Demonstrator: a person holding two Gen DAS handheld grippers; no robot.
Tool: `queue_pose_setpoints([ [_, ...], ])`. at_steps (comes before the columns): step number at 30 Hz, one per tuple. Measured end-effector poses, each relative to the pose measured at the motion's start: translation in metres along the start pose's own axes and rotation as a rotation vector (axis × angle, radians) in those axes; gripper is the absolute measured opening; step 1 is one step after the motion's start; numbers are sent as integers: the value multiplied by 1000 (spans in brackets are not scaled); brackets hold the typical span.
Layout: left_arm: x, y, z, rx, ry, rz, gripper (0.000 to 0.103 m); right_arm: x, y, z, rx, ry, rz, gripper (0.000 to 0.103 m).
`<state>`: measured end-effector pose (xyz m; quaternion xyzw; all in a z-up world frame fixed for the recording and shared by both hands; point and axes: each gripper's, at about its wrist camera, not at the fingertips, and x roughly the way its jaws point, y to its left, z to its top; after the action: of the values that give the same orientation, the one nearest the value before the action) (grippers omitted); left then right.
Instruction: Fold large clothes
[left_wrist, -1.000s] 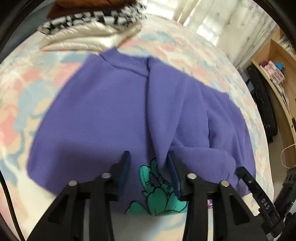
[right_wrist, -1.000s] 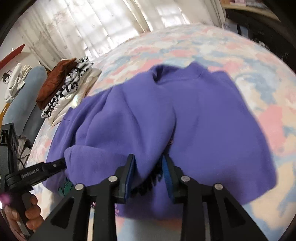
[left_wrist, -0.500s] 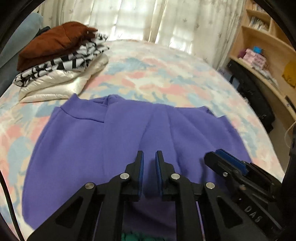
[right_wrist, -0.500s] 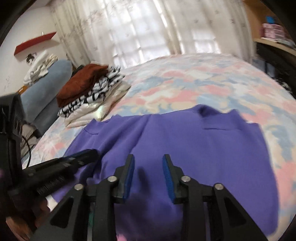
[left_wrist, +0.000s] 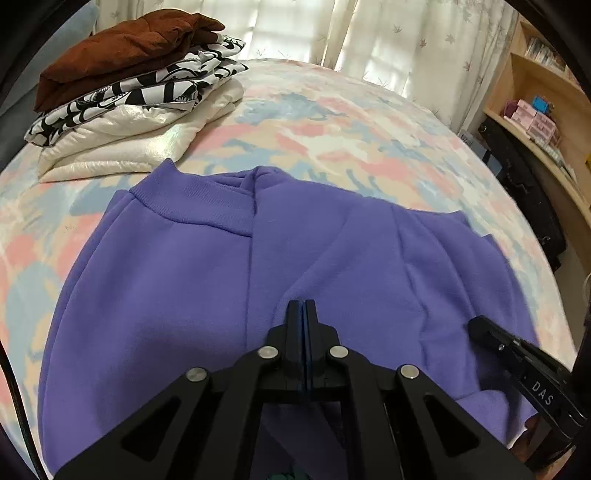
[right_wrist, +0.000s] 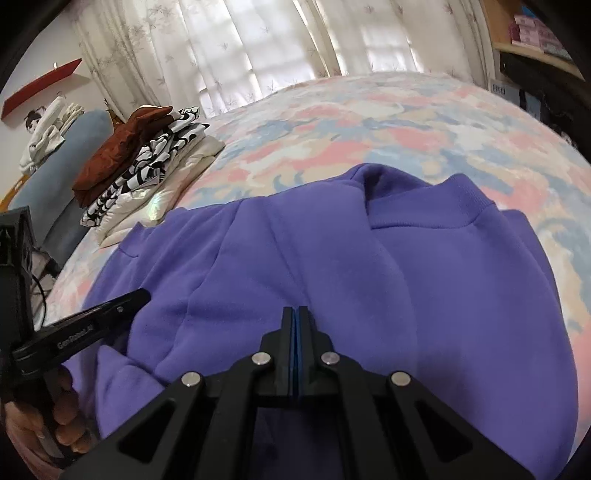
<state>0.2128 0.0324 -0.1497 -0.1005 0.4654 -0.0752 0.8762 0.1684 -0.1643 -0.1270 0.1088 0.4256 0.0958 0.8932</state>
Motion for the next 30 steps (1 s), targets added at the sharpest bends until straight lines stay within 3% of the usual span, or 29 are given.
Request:
queue_pose_setpoints([
  [4,-27,-8,-2,-19,-24,-32,8,-28,6,5,30,-20,82,3],
  [9,-65,-31,-25,31,-58,-120,20,-65,28,-12,-13,-55,163,4],
  [12,-69,-43,-42,75,-70,-106,27,-73,42,-26,-41,-55,178,4],
  [18,-31,-44,-62,115,20,-18,28,-32,50,-49,-60,34,124,3],
  [26,-29,-37,-67,99,4,-43,29,-16,40,-56,-21,47,131,3],
  [30,-35,-29,-70,53,5,-110,38,-17,39,-58,-18,49,139,3],
])
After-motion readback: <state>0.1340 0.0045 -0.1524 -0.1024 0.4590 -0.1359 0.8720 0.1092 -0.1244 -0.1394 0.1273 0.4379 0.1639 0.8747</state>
